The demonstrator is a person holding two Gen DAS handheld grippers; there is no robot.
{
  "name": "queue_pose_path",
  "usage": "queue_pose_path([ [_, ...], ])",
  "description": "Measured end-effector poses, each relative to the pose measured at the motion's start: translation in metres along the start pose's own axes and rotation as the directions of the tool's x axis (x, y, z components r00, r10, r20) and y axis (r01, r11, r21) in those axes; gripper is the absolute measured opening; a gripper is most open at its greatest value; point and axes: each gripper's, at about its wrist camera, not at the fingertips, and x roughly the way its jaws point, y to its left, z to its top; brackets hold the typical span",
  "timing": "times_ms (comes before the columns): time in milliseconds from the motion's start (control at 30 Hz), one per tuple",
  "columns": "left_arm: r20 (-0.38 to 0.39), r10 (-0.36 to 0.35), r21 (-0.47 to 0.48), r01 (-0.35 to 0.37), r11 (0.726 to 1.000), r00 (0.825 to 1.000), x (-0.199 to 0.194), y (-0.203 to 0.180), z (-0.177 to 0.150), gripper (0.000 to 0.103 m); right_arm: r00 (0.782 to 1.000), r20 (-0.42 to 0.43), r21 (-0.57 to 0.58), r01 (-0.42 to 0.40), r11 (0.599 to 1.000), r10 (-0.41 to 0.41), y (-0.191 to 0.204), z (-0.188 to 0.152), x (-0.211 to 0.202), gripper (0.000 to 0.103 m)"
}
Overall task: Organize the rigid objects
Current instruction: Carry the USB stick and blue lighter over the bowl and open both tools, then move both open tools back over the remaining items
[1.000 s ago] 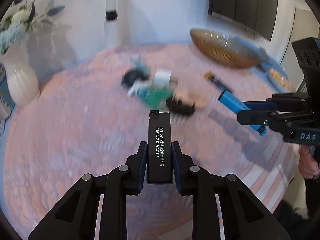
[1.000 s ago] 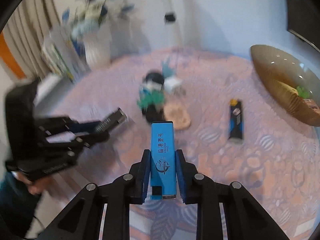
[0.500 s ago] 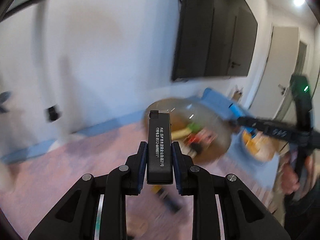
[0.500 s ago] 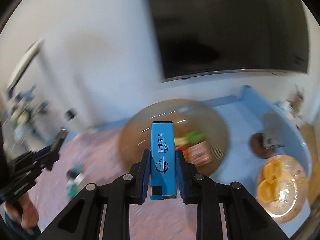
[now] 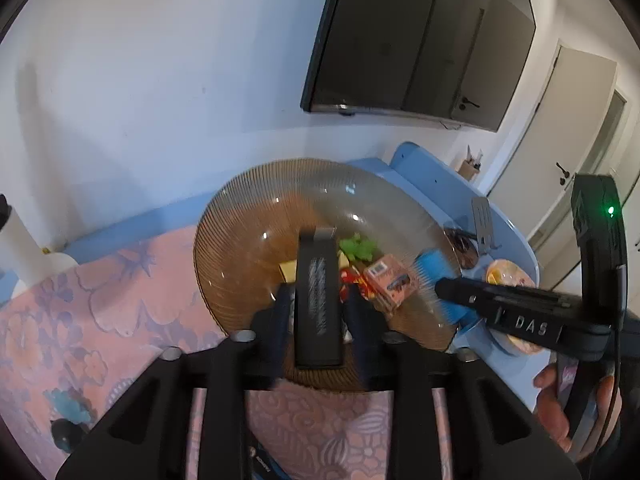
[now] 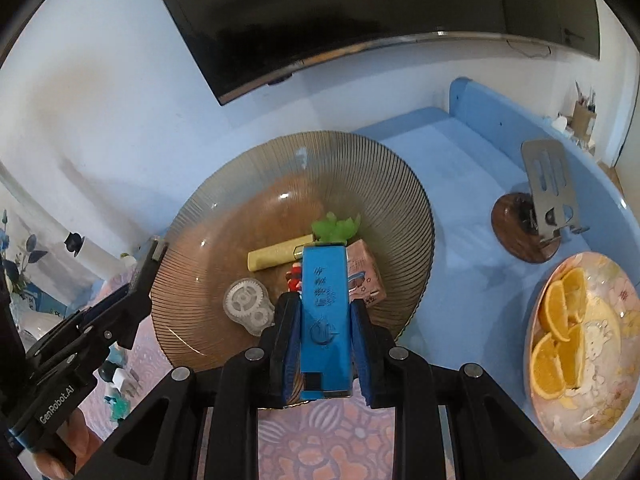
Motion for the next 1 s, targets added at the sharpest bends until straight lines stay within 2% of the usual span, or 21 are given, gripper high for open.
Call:
queue_pose_path([
  [33, 0.014, 0.004, -0.011, -0.004, 1.0, 1.0, -0.006, 0.0, 0.001, 0.052, 1.0, 0.002, 0.0, -0.013, 1.0, 0.013, 0.0, 0.0, 0.0, 0.025],
  [200, 0.107, 0.008, -0.023, -0.006, 1.0, 0.994, -0.06, 0.012, -0.007, 0.067, 0.998, 0.042, -0.039, -0.04, 0.998, 0.041, 0.011, -0.012, -0.022, 0.025],
  [333, 0.186, 0.067, -0.025, -0.063, 0.998, 0.98, -0.115, 0.027, -0.026, 0.08, 0.992, 0.062, -0.105, -0.102, 0.989, 0.109, 0.041, -0.024, -0.044, 0.025],
  [400, 0.209, 0.115, -0.043, -0.108, 0.993, 0.971, -0.14, 0.039, -0.038, 0.081, 0.987, 0.062, -0.155, -0.136, 0.978, 0.147, 0.062, -0.03, -0.052, 0.031],
  [467, 0.223, 0.161, -0.078, -0.147, 0.986, 0.961, -0.163, 0.053, -0.055, 0.081, 0.98, 0.056, -0.226, -0.174, 0.959, 0.191, 0.089, -0.042, -0.058, 0.05],
  [500, 0.222, 0.194, -0.105, -0.174, 0.979, 0.956, -0.173, 0.063, -0.065, 0.085, 0.976, 0.057, -0.261, -0.187, 0.947, 0.208, 0.102, -0.048, -0.06, 0.055],
  [567, 0.207, 0.272, -0.188, -0.234, 0.954, 0.94, -0.187, 0.085, -0.09, 0.094, 0.969, 0.062, -0.327, -0.208, 0.922, 0.24, 0.126, -0.065, -0.062, 0.056],
  [633, 0.179, 0.341, -0.274, -0.286, 0.918, 0.923, -0.193, 0.11, -0.123, 0.096, 0.964, 0.044, -0.382, -0.228, 0.896, 0.264, 0.148, -0.087, -0.052, 0.057],
  [700, 0.113, 0.394, -0.33, -0.34, 0.881, 0.912, -0.188, 0.136, -0.154, 0.096, 0.962, 0.031, -0.409, -0.236, 0.882, 0.272, 0.159, -0.105, -0.035, 0.057],
  [767, 0.051, 0.433, -0.366, -0.387, 0.846, 0.9, -0.176, 0.159, -0.181, 0.096, 0.969, 0.053, -0.456, -0.191, 0.869, 0.241, 0.168, -0.128, -0.013, 0.059],
  [833, 0.022, 0.457, -0.381, -0.415, 0.826, 0.889, -0.166, 0.172, -0.196, 0.096, 0.976, 0.077, -0.5, -0.137, 0.855, 0.202, 0.173, -0.147, 0.008, 0.059],
  [900, 0.012, 0.457, -0.388, -0.417, 0.822, 0.889, -0.158, 0.18, -0.209, 0.096, 0.987, 0.107, -0.54, -0.046, 0.841, 0.123, 0.177, -0.163, 0.026, 0.059],
  [967, 0.005, 0.448, -0.404, -0.408, 0.819, 0.894, -0.151, 0.188, -0.219, 0.096, 0.989, 0.115, -0.567, -0.01, 0.824, 0.091, 0.178, -0.171, 0.035, 0.059],
  [1000, -0.022, 0.43, -0.409, -0.401, 0.82, 0.902, -0.147, 0.192, -0.219, 0.095, 0.989, 0.116, -0.57, -0.005, 0.822, 0.086, 0.177, -0.171, 0.037, 0.059],
])
